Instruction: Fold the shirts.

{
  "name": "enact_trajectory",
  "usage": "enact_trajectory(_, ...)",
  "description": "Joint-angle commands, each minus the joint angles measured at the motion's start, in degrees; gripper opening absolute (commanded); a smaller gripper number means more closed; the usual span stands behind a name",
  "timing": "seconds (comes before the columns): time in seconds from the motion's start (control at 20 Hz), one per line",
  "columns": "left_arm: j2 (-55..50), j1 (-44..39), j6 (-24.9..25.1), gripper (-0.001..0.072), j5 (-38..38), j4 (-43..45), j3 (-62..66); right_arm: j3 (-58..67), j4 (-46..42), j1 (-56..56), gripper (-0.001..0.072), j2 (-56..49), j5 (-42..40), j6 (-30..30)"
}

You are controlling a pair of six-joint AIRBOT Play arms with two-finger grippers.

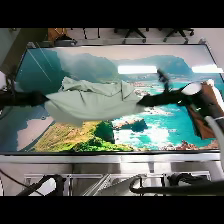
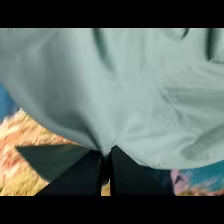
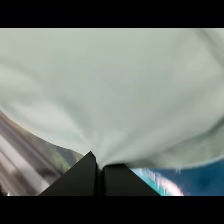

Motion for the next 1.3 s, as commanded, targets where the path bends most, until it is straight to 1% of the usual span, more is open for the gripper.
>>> enact_trajectory(0.0, 11.6, 0.0, 1.0, 0.0014, -0.2, -11.4, 13.0, 20.4, 0.2, -5.4, 0.0018, 8.3, 7.3, 0.6)
enact_trajectory(0.1, 17.9, 0.1, 0.9, 0.0014, 1.1, -10.9, 23.4, 30.6, -1.2, -5.8, 0.0018, 11.1, 8.3, 0.6)
enact_trajectory(0.15, 20.6, 0.1, 0.9, 0.0014, 2.9, -9.2, 28.6, 35.1, -2.5, -5.8, 0.0018, 12.4, 8.2, 0.6)
enact_trajectory(0.2, 22.8, 0.1, 0.8, 0.0014, 4.8, -6.4, 33.1, 38.7, -4.1, -5.8, 0.0018, 13.2, 7.9, 0.7)
enact_trajectory(0.3, 26.4, 0.1, -2.4, 0.0014, 8.8, 1.7, 39.8, 44.5, -7.8, -5.8, 0.0018, 15.2, 7.8, 1.6)
enact_trajectory(0.35, 27.8, 0.1, -4.1, 0.0014, 10.2, 5.7, 41.9, 46.4, -9.9, -5.8, 0.0018, 15.9, 7.4, 2.1)
enact_trajectory(0.4, 28.5, 0.1, -4.5, 0.0014, 10.4, 8.5, 43.4, 47.6, -11.7, -5.8, 0.0018, 16.4, 6.6, 2.1)
enact_trajectory(0.55, 27.2, 0.1, -4.2, 0.0014, 8.5, 9.2, 42.6, 47.8, -15.4, -5.8, 0.0018, 16.3, 5.7, 2.0)
enact_trajectory(0.6, 25.9, 0.1, -3.8, 0.0014, 7.8, 6.9, 40.3, 47.6, -15.7, -5.8, 0.0018, 15.0, 6.6, 1.8)
enact_trajectory(0.75, 19.1, 0.1, 1.5, 0.0014, 5.1, -4.3, 31.6, 45.1, -15.7, -5.8, 0.0018, 8.1, 9.9, 1.2)
enact_trajectory(0.8, 16.0, -0.1, 1.9, 0.0015, 5.0, -6.4, 28.5, 43.9, -15.7, -5.8, 0.0018, 5.3, 11.4, 0.5)
enact_trajectory(0.9, 10.2, -1.2, 2.6, 0.0015, 5.2, -6.2, 22.8, 41.2, -15.7, -5.8, 0.0018, -1.5, 13.5, 0.1)
enact_trajectory(1.0, 3.0, -3.4, 6.3, 0.0015, 5.4, -6.2, 15.7, 38.1, -15.7, -5.8, 0.0018, -9.4, 13.9, -1.6)
enact_trajectory(1.05, -0.3, -4.8, 8.3, 0.0015, 6.6, -6.1, 12.6, 37.1, -15.7, -5.8, 0.0018, -13.3, 13.9, -2.5)
enact_trajectory(1.15, -7.8, -8.0, 11.3, 0.0015, 13.0, -4.7, 8.0, 36.6, -15.7, -5.7, 0.0018, -22.2, 12.3, -3.7)
enact_trajectory(1.25, -16.1, -10.3, 11.3, 0.0015, 19.9, -2.5, 7.9, 36.6, -15.7, -5.7, 0.0018, -29.2, 6.6, -5.3)
